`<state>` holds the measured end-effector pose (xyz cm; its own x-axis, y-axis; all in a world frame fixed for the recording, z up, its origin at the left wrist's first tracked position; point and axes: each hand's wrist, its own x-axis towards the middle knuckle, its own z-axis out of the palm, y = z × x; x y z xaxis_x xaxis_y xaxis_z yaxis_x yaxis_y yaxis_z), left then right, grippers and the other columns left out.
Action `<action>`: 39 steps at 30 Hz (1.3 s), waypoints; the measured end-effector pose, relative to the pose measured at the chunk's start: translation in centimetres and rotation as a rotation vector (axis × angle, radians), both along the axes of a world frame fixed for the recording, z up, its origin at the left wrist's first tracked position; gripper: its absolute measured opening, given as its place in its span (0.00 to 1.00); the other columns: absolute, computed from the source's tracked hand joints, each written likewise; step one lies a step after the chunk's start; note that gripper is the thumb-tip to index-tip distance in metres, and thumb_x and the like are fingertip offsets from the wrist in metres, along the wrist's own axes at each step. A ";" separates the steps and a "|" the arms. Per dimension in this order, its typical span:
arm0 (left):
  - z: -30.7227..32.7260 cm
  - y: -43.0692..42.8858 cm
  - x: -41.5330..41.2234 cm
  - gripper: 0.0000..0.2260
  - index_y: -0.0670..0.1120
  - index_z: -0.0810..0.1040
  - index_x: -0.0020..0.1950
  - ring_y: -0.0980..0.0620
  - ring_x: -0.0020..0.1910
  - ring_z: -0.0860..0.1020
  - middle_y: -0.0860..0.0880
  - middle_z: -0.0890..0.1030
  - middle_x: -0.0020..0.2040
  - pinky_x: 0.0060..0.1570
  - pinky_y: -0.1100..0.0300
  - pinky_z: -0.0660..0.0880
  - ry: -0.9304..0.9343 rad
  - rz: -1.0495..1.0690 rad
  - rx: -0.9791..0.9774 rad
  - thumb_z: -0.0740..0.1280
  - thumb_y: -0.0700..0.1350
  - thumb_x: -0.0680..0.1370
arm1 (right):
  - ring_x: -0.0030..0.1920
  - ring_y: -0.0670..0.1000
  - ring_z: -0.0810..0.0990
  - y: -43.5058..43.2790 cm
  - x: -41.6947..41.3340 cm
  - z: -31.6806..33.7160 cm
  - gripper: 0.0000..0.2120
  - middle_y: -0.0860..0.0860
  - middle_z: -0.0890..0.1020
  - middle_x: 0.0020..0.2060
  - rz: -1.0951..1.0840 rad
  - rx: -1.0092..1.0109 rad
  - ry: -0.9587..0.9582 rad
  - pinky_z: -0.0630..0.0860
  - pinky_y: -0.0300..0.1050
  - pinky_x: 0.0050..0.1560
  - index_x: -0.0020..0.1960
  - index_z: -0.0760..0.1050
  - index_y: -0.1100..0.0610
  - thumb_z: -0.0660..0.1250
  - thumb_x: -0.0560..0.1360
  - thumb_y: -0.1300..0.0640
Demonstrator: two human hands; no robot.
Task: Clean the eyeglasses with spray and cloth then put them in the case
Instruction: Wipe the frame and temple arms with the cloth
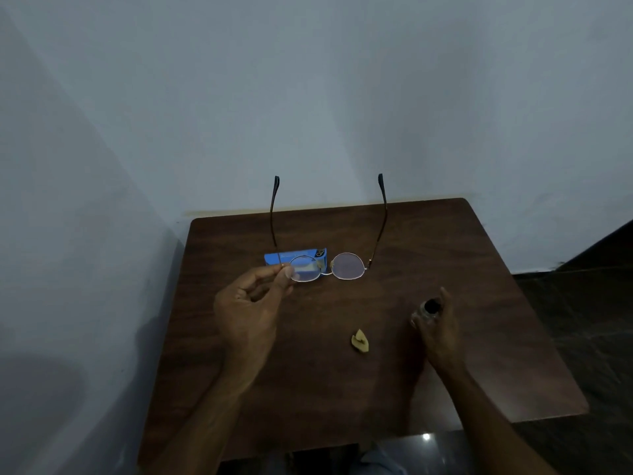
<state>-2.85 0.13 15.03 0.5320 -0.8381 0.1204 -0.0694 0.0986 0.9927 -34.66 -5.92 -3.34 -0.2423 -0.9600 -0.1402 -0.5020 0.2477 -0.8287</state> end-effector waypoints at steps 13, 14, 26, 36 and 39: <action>0.3 -0.3 0.7 0.07 0.46 0.87 0.53 0.53 0.48 0.88 0.50 0.89 0.46 0.42 0.64 0.84 0.056 0.107 0.000 0.76 0.38 0.75 | 0.46 0.38 0.82 1.4 6.2 11.4 0.10 0.48 0.81 0.49 0.197 -0.207 -0.257 0.79 0.36 0.42 0.62 0.73 0.51 0.68 0.82 0.58; 0.4 -0.4 0.7 0.07 0.45 0.87 0.53 0.52 0.49 0.88 0.50 0.89 0.46 0.42 0.64 0.84 0.059 0.119 -0.001 0.76 0.38 0.75 | 0.44 0.42 0.83 2.0 7.1 13.2 0.11 0.48 0.81 0.45 0.257 -0.227 -0.289 0.80 0.38 0.40 0.62 0.73 0.50 0.68 0.81 0.56; 2.0 0.2 1.2 0.08 0.47 0.87 0.55 0.64 0.47 0.86 0.57 0.87 0.45 0.44 0.72 0.80 -0.133 0.208 -0.038 0.77 0.40 0.76 | 0.36 0.54 0.83 3.4 13.0 23.6 0.36 0.38 0.84 0.51 0.716 -0.215 -0.409 0.84 0.49 0.38 0.80 0.60 0.40 0.66 0.81 0.67; 2.2 1.4 2.2 0.09 0.44 0.88 0.57 0.61 0.51 0.86 0.53 0.88 0.48 0.44 0.75 0.78 -0.188 0.249 -0.047 0.77 0.41 0.77 | 0.31 0.67 0.79 2.3 14.1 22.3 0.34 0.43 0.83 0.55 0.691 -0.236 -0.327 0.82 0.52 0.29 0.77 0.66 0.41 0.67 0.79 0.70; 2.0 1.6 2.2 0.09 0.43 0.88 0.57 0.58 0.51 0.87 0.51 0.88 0.48 0.45 0.74 0.79 -0.185 0.253 -0.052 0.77 0.41 0.77 | 0.30 0.56 0.81 2.1 14.5 22.1 0.32 0.40 0.82 0.51 0.672 -0.267 -0.202 0.81 0.45 0.30 0.75 0.66 0.40 0.68 0.79 0.67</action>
